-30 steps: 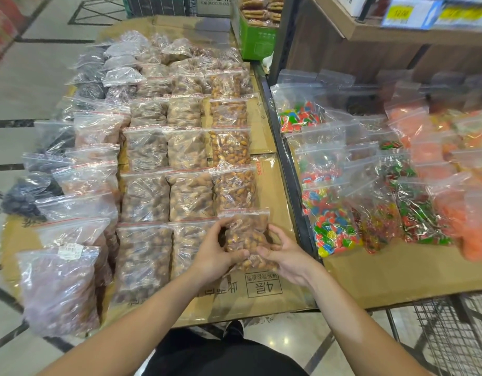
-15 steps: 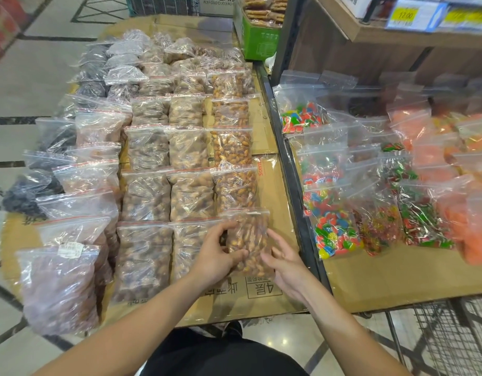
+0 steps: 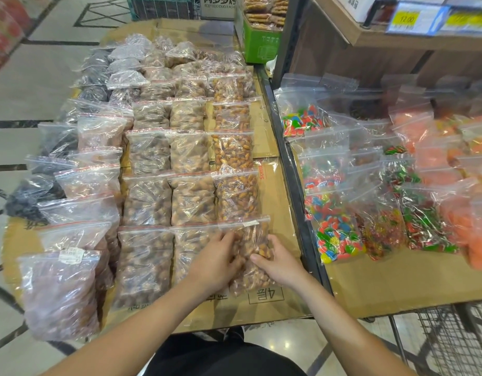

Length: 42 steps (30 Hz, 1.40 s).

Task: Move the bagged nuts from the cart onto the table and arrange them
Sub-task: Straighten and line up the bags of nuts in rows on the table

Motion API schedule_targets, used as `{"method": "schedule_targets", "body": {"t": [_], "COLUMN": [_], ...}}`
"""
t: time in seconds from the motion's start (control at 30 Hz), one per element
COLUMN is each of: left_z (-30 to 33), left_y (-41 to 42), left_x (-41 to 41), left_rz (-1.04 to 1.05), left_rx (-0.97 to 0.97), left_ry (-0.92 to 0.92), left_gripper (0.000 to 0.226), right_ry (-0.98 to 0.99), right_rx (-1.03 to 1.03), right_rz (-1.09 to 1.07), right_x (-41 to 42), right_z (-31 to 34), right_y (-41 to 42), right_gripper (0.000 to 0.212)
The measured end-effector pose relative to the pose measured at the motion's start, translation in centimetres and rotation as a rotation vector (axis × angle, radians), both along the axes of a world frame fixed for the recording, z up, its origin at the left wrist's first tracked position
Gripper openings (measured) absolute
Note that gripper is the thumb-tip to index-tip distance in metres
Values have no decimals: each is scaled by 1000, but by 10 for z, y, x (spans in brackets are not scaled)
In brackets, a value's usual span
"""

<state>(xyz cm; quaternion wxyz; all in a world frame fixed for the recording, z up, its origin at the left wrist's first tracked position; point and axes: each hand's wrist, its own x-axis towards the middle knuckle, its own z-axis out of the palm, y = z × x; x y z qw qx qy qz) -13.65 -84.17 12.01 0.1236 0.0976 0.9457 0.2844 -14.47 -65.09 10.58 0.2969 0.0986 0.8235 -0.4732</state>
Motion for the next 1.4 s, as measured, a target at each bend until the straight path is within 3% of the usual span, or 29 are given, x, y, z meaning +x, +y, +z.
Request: {"method": "schedule_targets", "body": {"t": [0.13, 0.23, 0.43, 0.57, 0.7, 0.87, 0.97, 1.03, 1.13, 1.27, 1.4], "left_z": [-4, -11, -6, 0, -4, -6, -9, -10, -8, -11, -19], "left_y": [-2, -1, 0, 4, 8, 12, 18, 21, 22, 18, -3], "left_x": [1, 0, -16, -17, -3, -2, -2, -1, -2, -3, 0], "left_rz": [-178, -266, -346, -371, -366, -315, -258, -235, -237, -239, -278], "left_rx": [-307, -462, -577, -618, -620, -663, -667, -672, -685, -667, -643], "left_ry": [59, -10, -106, -113, -99, -206, -217, -221, -207, -184, -126], "left_gripper": [87, 108, 117, 111, 104, 120, 123, 125, 125, 128, 122], "right_ry": [119, 165, 185, 61, 46, 130, 238, 239, 270, 320, 266], "right_rx": [46, 40, 315, 245, 159, 510, 474, 444, 424, 538, 567], "right_rz": [3, -6, 336, 389, 271, 525, 643, 680, 655, 575, 551], "right_x": [6, 12, 5, -6, -5, -7, -5, -5, -7, -6, 4], "right_z": [1, -1, 1, -3, -6, 13, 19, 14, 8, 12, -2], "right_y": [-4, -6, 9, 12, 12, 2, -3, 0, 4, -5, -10], "right_gripper": [68, 94, 119, 130, 127, 119, 103, 104, 101, 81, 81]}}
